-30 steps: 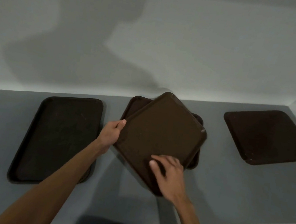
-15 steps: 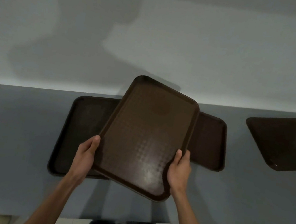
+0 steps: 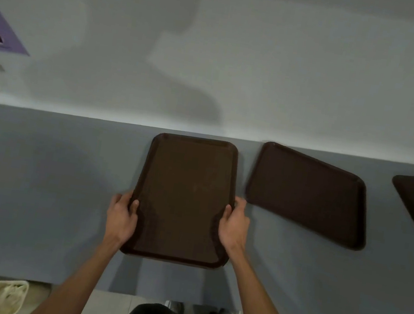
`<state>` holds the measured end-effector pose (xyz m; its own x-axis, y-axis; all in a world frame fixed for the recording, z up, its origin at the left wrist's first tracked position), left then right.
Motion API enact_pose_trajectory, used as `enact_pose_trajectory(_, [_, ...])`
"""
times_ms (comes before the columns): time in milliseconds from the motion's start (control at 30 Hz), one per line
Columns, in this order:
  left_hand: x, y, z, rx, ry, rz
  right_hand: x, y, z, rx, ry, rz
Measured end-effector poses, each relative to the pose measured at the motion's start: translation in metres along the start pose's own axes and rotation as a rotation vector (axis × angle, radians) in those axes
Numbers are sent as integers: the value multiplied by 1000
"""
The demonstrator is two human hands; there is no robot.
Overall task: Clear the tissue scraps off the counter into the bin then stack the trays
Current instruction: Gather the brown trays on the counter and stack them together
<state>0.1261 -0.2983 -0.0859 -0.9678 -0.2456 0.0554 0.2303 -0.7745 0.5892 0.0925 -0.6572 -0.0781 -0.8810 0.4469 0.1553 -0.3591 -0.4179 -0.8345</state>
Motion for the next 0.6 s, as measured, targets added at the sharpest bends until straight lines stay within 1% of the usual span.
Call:
enact_pose_trajectory(100, [-11,-17,-9,-7,-20,25,-7,6,-24,46,22,9])
enact_pose_trajectory(233, [-28,-31,-25,-11,-69,20,-18,13,-38,115,57,9])
enact_pose_trajectory(400, [-46,-26,-38,29,-98,28,-35,12,-45,143,33,-18])
enact_pose_trajectory(500, [-55,-24,-43,27,-95,41,-43,11,-49,221,26,-17])
enact_pose_trajectory(600, [-59,-18,-45,14,-82,16,-48,15,-53,304,48,-6])
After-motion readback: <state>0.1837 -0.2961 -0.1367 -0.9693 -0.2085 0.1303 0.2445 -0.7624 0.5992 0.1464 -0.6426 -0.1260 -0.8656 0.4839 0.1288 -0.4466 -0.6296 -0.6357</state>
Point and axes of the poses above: each hand's wrist, its own x-axis away from the middle knuckle, its own z-axis out of the back of the hand, y = z × x, the point moved 9 cm from there along -x, towards the middle knuckle, and after that the axes turned 4 degrees about -x, right-handed, at the moved point
